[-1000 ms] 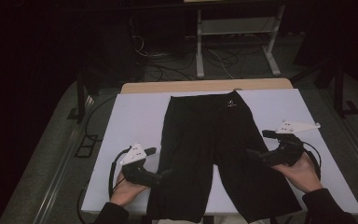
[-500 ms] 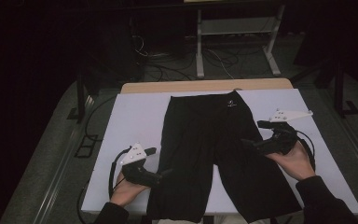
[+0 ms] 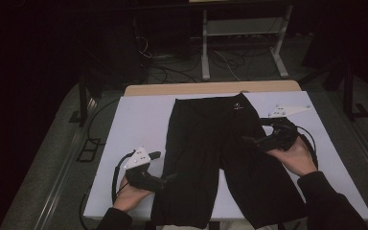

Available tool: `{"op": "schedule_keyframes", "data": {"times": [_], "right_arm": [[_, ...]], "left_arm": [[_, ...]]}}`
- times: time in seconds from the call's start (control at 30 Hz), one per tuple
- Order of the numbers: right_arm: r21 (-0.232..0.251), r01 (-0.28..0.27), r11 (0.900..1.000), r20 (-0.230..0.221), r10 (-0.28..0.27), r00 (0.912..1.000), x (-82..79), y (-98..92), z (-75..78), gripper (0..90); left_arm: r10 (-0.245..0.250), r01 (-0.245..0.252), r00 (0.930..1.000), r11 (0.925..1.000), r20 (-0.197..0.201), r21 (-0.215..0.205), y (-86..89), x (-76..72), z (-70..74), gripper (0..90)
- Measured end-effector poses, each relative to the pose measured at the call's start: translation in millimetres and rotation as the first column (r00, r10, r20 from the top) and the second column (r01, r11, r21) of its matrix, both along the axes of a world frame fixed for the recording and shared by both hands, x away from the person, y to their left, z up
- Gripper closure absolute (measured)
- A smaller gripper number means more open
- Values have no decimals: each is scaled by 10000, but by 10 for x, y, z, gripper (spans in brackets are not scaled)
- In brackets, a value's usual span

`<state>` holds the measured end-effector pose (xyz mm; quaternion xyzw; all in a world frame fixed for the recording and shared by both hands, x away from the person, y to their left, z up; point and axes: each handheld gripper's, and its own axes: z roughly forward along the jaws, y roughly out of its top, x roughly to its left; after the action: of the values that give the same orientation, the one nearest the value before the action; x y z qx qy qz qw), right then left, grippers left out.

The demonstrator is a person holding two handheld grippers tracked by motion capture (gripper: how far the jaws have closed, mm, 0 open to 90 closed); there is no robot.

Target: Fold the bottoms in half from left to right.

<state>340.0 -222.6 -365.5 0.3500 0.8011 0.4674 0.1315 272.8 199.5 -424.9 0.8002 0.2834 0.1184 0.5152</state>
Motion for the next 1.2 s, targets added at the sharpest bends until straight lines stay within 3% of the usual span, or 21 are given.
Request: {"op": "schedule_keyframes", "data": {"times": [1.2], "right_arm": [[-291, -120, 9995, 77, 122, 9999, 479, 515, 172, 0]], "left_arm": [[-3, 3, 10000, 10000, -45, -68, 5, 4, -1, 0]]}}
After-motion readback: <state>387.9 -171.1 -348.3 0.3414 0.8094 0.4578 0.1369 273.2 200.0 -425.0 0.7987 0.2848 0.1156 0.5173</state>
